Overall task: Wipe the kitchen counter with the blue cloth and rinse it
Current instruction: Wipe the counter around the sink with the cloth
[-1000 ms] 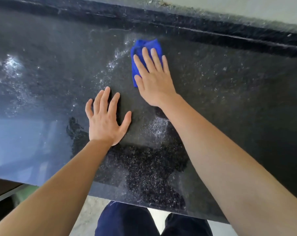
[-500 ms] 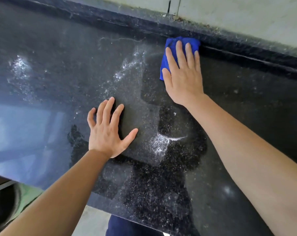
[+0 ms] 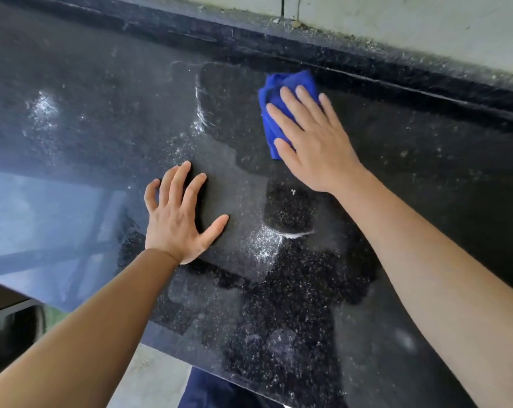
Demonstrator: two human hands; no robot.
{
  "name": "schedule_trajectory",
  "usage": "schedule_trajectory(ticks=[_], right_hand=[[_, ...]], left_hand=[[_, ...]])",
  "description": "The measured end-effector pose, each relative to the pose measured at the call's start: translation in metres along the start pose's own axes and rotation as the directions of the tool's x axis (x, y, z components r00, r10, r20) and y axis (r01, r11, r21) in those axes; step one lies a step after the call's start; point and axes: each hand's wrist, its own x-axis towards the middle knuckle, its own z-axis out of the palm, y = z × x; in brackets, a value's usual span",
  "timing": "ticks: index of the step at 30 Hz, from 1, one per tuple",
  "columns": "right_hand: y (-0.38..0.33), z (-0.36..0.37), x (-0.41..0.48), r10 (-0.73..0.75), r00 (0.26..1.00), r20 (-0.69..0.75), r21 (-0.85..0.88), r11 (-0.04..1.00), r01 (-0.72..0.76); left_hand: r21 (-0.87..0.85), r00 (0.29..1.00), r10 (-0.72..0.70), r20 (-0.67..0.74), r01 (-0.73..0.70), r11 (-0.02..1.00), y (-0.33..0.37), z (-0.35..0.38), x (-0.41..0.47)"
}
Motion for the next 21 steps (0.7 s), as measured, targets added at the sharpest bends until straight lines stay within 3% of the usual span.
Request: schedule_trajectory(ticks=[4,9,12,15,18,21], right_hand=[[0.035,-0.010,-0.045,0.323,0.946,0.027,0.010,0.946,-0.323],[0.005,-0.004,-0.025,0.535,0.845,0.023,0.011,0.845,-0.535],[-0.010,-0.003,-0.015,0.579,0.814,0.040,0.001,0.815,-0.580],[-0.045,0.000,-0.005,0.599,0.799,0.059,-0.016,0.800,-0.599],[-0.108,0.008,0.019,0.553,0.832,0.054,-0.024,0.833,-0.552],[-0.176,0.019,0.053,0.429,0.902,0.044,-0.028,0.903,-0.429]], left_hand=[[0.030,0.997,-0.011,0.082,0.009,1.000,-0.001,-0.003,0.001],[0.035,0.990,-0.016,0.142,0.011,0.999,-0.003,-0.006,0.001],[-0.005,0.987,0.001,0.159,0.000,1.000,-0.005,-0.007,0.000],[-0.160,0.988,0.075,0.133,-0.053,0.986,-0.017,-0.010,-0.004],[-0.282,0.988,0.152,0.025,-0.138,0.949,-0.051,-0.018,-0.007],[-0.219,0.994,0.090,-0.059,-0.101,0.971,-0.113,-0.025,0.001]])
